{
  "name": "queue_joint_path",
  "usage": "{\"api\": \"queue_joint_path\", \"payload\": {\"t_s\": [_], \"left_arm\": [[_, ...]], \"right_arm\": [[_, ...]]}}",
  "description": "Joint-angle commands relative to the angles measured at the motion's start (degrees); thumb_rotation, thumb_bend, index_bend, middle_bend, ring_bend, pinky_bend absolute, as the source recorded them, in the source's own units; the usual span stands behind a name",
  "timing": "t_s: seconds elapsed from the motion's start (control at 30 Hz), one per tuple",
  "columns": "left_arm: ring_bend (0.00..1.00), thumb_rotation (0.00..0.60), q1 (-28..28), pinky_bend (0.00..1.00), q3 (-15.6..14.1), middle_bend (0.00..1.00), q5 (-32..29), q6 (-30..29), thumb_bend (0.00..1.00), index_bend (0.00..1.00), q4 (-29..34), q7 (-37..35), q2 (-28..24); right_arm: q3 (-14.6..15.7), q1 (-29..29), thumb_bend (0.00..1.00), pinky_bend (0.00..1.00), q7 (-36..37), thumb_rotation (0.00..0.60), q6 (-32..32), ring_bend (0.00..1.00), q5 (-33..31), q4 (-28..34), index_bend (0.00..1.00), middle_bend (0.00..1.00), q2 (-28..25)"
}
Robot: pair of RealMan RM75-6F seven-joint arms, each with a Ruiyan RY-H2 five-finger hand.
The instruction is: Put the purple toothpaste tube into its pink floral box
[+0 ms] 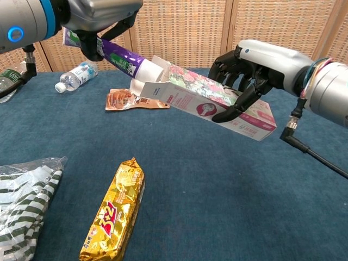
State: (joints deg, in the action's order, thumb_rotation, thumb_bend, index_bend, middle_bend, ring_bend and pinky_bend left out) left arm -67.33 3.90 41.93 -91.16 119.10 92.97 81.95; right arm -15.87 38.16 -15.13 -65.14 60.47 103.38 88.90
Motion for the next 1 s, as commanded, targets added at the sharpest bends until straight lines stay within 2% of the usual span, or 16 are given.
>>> {"api": "queue_joint_path", "payload": {"t_s": [0.03,0.47,0.7,0.83,1.0], "left_arm": [[0.64,0.6,0.04,0.6,-0.26,0.74,0.77,0.12,0.36,0.8,-0.8,0.25,0.75],[0.64,0.6,0.09,0.6,-0.78,0.74,4.49,0.11,0.36,0.8,-4.09,1.96,5.04],[0.64,0.6,-0.16,0.6,-1.76,0.74,10.67,0.47,0.36,0.8,-7.2,2.83,6.16],[0.63,0.6,-0.51,0.59,-2.8,0.7,15.09,1.38,0.36,0.8,-9.19,3.58,5.69],[0.51,0.6,-1.1,0.5,-3.3,0.59,20.26,2.71,0.36,0.8,-10.71,4.14,4.77]], "right_arm": [[-0.18,0.02,0.09,0.54,0.43,0.6,0.14,0.42,-0.41,0.45,0.57,0.46,0.01],[-0.41,0.28,0.09,0.54,0.85,0.6,0.0,0.42,-0.82,3.01,0.57,0.46,-0.18],[-0.84,0.3,0.09,0.54,1.87,0.6,-0.03,0.42,-1.8,3.84,0.57,0.46,0.11],[-1.75,0.1,0.09,0.54,3.52,0.6,-0.22,0.42,-3.29,4.7,0.57,0.46,0.54],[-3.37,-0.23,0.09,0.54,7.32,0.6,0.35,0.42,-5.72,6.01,0.57,0.46,1.15]]}}
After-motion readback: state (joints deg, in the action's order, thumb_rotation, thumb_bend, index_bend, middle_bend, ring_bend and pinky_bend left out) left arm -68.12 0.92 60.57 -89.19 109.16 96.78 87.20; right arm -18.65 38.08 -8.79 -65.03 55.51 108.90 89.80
